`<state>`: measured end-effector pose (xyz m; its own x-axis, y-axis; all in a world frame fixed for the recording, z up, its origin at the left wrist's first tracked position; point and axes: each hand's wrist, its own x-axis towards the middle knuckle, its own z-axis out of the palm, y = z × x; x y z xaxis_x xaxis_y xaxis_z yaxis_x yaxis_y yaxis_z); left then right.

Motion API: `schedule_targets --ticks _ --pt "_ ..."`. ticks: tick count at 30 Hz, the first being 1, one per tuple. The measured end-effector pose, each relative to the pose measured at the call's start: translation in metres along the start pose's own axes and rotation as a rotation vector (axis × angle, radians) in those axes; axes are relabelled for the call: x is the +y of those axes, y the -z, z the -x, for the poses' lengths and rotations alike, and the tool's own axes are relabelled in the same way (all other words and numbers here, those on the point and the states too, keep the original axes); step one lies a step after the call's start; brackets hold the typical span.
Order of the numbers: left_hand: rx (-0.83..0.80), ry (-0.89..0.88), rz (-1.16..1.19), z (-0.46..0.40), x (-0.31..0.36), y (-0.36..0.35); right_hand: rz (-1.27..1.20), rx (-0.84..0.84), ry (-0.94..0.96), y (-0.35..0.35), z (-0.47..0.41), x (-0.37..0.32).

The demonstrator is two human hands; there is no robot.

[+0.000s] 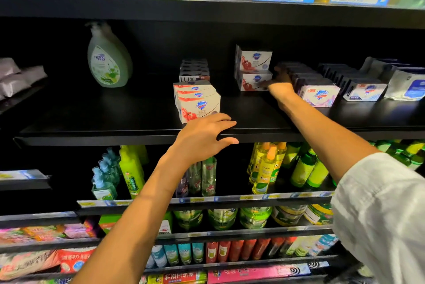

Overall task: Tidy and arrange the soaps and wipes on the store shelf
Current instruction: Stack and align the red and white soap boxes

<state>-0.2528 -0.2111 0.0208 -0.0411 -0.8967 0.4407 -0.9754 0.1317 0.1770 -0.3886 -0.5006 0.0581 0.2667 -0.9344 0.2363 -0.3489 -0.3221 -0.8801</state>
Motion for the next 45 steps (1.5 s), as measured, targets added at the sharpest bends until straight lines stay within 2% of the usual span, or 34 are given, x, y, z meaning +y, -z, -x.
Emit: schedule_targets --ticks 2,7,12,16,21,26,32,39,45 --pt "-0.016 0.005 0.017 -0.001 0.0 0.002 -0.041 -0.032 0.012 -0.002 0.001 -0.002" --pt "-0.046 0.028 0.036 -0.003 0.001 0.003 -0.056 0.05 0.005 -0.003 -0.004 0.003" --pt "-0.071 0.059 0.043 -0.005 0.003 0.004 -0.117 0.043 -0.009 0.002 0.017 0.001" --pt "-0.097 0.09 0.036 -0.006 0.005 0.005 -0.229 0.003 0.003 0.015 0.042 -0.003" --pt "-0.106 0.102 0.054 -0.005 0.01 0.009 -0.474 -0.101 -0.084 0.038 0.085 -0.012" --pt "-0.023 0.164 0.295 -0.008 0.017 0.014 -0.603 -0.208 -0.029 0.056 0.121 -0.016" --pt "0.099 0.33 0.586 -0.032 0.041 0.015 -0.669 -0.279 -0.005 0.063 0.131 -0.011" --pt "0.083 0.557 1.242 -0.06 0.05 0.014 -0.682 -0.27 0.004 0.065 0.131 -0.01" --pt "0.059 0.531 1.419 -0.07 0.05 0.008 -0.638 -0.302 0.034 0.065 0.132 -0.008"
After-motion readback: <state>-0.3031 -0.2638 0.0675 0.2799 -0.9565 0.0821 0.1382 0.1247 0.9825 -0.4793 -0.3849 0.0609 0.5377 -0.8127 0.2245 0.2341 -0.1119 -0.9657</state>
